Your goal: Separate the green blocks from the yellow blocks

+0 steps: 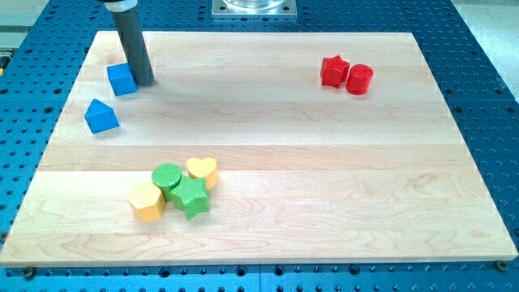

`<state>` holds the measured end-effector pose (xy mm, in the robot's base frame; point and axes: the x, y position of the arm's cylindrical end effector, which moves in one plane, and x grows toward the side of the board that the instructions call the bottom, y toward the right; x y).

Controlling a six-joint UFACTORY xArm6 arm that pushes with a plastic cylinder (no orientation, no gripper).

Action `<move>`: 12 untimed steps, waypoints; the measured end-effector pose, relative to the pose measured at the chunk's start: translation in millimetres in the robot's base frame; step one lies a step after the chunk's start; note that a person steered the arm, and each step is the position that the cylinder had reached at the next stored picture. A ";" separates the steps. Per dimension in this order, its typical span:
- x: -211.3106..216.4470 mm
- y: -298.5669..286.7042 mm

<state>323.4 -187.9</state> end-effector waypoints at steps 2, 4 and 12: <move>32.9 0.2; 40.8 212.6; 96.3 345.6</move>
<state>419.7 157.7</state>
